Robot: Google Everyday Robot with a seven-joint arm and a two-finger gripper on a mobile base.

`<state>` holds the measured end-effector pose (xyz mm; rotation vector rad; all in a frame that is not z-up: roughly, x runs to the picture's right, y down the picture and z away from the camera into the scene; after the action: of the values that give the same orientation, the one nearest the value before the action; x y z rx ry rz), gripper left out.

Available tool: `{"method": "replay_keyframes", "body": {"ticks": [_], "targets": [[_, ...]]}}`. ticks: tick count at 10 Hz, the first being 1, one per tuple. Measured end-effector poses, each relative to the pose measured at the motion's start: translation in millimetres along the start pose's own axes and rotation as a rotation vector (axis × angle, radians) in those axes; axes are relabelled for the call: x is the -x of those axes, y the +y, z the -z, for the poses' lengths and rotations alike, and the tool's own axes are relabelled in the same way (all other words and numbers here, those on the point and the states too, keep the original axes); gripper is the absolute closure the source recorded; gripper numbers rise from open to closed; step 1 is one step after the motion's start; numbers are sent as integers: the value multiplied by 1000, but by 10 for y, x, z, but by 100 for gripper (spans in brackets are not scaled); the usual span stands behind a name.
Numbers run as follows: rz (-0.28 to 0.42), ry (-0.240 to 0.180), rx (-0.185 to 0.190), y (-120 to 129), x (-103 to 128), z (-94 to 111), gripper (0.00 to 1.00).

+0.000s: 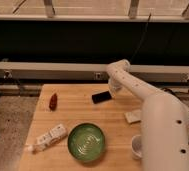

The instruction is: Push the eraser across the table

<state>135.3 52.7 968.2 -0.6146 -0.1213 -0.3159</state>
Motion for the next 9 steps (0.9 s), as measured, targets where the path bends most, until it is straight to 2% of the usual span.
{"method": "replay_keyframes", "body": {"ticks": [6, 9], "targets": [[21, 0, 11, -10, 132, 11, 89], [44, -6, 21, -54, 337, 7, 89]]}}
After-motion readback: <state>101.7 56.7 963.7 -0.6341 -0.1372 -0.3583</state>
